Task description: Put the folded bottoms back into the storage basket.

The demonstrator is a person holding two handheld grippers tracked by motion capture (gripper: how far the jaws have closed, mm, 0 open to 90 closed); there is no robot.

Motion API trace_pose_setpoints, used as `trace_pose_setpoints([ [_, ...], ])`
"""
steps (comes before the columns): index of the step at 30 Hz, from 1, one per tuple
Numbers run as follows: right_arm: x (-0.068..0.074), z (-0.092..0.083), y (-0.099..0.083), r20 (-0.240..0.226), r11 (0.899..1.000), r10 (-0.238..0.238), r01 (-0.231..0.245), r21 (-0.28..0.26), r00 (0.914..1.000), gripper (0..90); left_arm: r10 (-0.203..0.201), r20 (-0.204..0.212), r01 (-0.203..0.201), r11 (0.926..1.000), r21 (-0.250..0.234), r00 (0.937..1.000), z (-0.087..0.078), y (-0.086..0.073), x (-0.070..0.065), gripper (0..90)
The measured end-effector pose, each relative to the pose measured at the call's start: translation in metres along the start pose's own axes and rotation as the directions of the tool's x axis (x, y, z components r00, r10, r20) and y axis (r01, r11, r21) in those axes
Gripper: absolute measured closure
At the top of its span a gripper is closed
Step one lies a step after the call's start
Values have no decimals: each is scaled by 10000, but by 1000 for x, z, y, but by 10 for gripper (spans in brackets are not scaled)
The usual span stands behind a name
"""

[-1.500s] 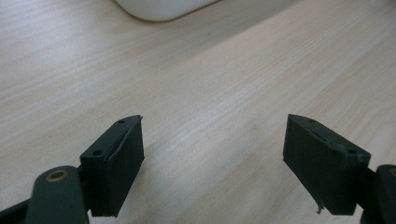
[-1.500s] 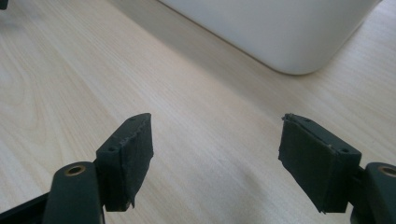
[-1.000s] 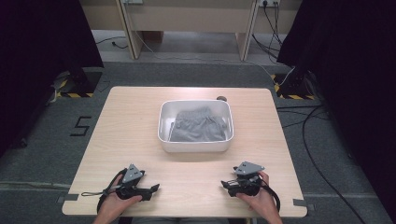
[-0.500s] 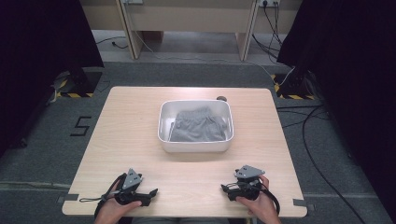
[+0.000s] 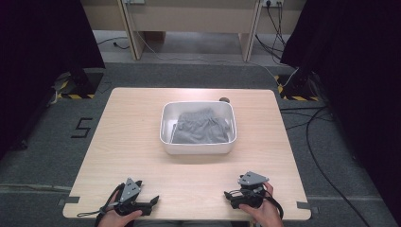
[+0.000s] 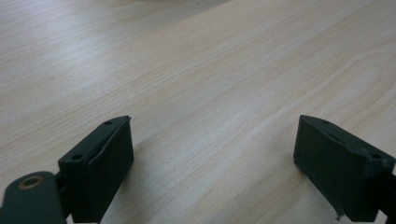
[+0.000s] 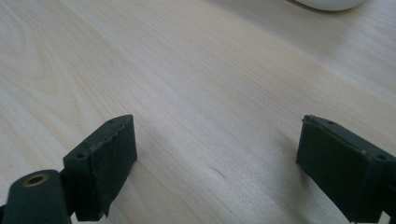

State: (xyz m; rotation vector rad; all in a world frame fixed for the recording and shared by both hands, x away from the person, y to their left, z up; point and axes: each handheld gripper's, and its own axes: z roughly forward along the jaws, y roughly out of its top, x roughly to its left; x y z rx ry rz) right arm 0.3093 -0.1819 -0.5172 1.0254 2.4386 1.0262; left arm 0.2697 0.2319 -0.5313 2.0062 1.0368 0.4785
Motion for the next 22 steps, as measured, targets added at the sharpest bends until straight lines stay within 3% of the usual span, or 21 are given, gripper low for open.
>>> trace_pose_setpoints([
  [22,3,-2,-2,60,10000,32,-32,0,10000,126,15,34,-14,10000,-50,10000,0,-1,0,111],
])
